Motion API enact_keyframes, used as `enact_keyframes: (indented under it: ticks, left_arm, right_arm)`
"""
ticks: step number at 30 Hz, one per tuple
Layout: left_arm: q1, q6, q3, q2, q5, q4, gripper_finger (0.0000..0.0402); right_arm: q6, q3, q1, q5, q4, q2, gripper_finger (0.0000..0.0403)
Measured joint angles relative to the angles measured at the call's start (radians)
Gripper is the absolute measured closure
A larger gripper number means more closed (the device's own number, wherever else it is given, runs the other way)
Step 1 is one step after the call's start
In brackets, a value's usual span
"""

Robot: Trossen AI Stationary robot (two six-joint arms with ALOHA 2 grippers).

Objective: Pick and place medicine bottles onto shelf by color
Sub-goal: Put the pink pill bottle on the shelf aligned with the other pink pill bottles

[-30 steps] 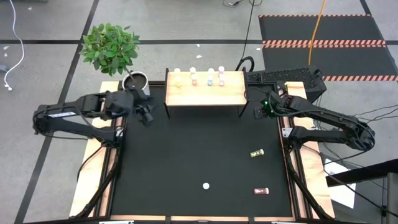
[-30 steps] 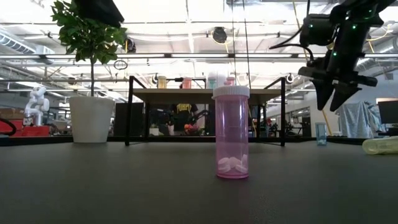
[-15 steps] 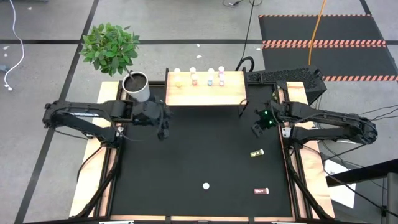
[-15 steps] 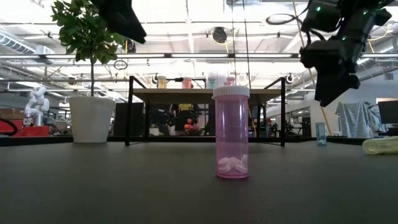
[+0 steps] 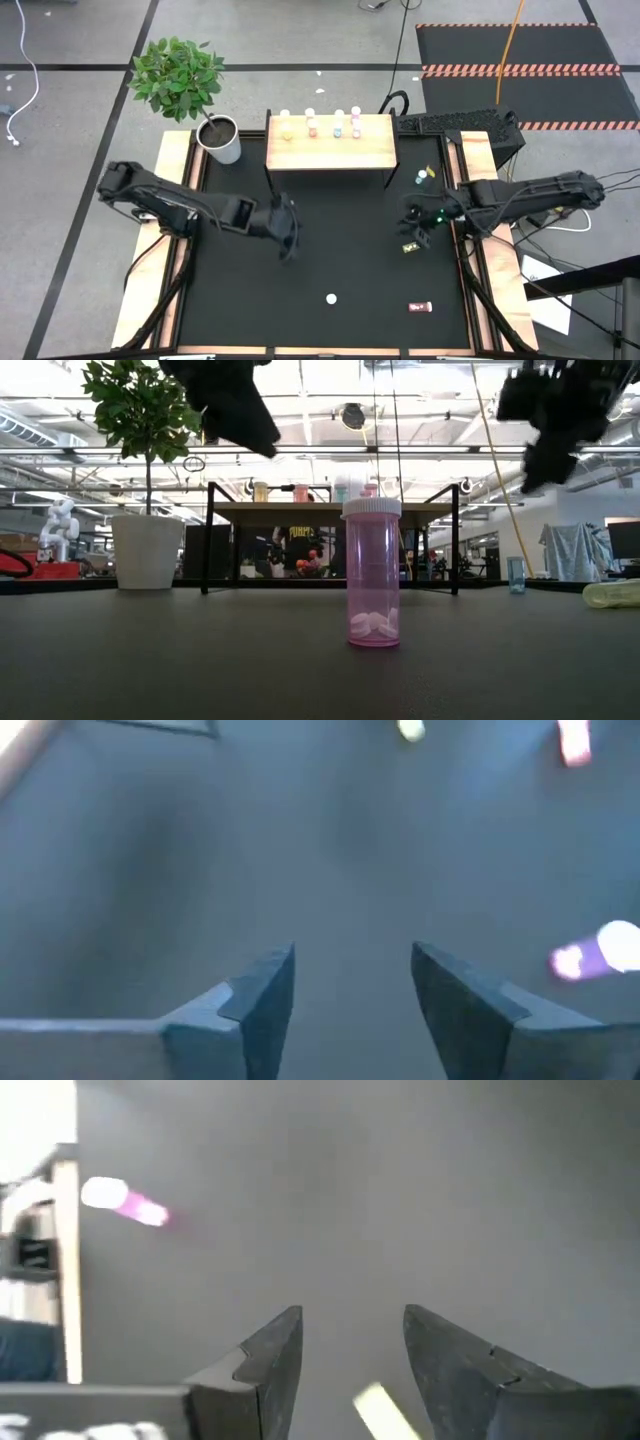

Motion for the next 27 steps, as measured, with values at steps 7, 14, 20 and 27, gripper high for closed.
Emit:
enact_keyframes:
  ticks: [7,14,20,27]
  left_arm:
    - [-0.144,-0.168,0.000,0.137,0.105,0.049,0.0127]
    - [-0.306,-0.297,0.000,0.260,0.076,0.298,0.0110]
    - [-0.368,-0.276,0.000,0.364,-0.047,0.412,0.0110]
    - [-0.375,-0.086,0.000,0.500,-0.058,0.683,0.0110]
  right_arm:
    - [-0.101,-0.048,0.108,-0.018,0.375,0.071,0.0234]
    - [-0.156,-0.050,0.256,-0.028,0.430,0.167,0.0234]
    - [-0.235,-0.050,0.342,-0.024,0.491,0.248,0.0234]
    - [-0.213,-0.050,0.347,-0.024,0.599,0.293,0.0234]
